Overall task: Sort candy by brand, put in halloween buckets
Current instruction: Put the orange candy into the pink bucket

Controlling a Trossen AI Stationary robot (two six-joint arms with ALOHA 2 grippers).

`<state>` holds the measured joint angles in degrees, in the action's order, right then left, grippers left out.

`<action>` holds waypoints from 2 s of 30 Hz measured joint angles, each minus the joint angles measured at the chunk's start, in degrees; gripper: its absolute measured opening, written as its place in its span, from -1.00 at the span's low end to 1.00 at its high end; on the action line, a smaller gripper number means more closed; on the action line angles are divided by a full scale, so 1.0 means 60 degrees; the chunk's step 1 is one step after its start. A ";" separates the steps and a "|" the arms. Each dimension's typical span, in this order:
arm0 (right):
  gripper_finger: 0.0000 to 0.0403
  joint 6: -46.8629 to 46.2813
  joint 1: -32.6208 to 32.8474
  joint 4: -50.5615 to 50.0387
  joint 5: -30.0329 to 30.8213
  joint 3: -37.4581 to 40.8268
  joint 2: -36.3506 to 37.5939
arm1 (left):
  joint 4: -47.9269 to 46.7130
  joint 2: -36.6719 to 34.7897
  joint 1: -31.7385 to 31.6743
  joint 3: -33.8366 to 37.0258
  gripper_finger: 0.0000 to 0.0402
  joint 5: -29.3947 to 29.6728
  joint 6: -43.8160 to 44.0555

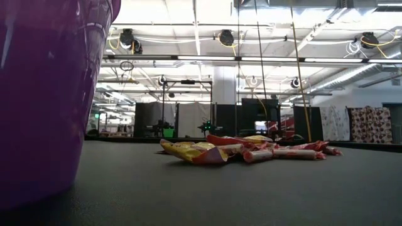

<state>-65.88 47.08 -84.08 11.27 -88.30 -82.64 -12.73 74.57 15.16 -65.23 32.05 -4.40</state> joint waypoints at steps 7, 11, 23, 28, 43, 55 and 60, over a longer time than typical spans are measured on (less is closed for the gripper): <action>-0.40 0.4279 -0.1517 0.0778 0.3934 0.0019 -0.0463 | 0.0447 0.0638 -0.0326 0.0000 0.05 -0.0007 -0.0636; -0.40 0.6645 -0.2765 0.2585 0.4091 0.0674 -0.0699 | 0.0442 0.0865 -0.0528 0.0000 0.05 -0.0010 -0.0841; -0.40 0.7861 -0.4527 0.9827 -0.0194 0.5981 -0.0745 | -0.0856 0.0892 -0.0586 0.0000 0.05 -0.0037 -0.0821; -0.40 0.7520 -0.4564 1.0956 -0.0199 0.6737 -0.0776 | -0.1006 0.0890 -0.0586 0.0000 0.05 -0.0051 -0.0821; -0.40 0.7699 -0.5222 1.1185 -0.0749 0.7121 -0.1554 | -0.0970 0.0889 -0.0586 0.0000 0.05 -0.0054 -0.0705; -0.42 0.7710 -0.5342 1.1319 -0.1138 0.7069 -0.2384 | -0.1475 0.0810 -0.0411 -0.0004 0.05 -0.0056 -0.0559; -0.55 0.7894 -0.5357 1.1328 -0.1186 0.7077 -0.2362 | -0.2089 0.0609 -0.0160 -0.0018 0.05 -0.0069 -0.0196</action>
<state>-18.52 14.94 -16.11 4.16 -45.84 -96.82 -25.26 78.22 14.20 -65.34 31.64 -5.57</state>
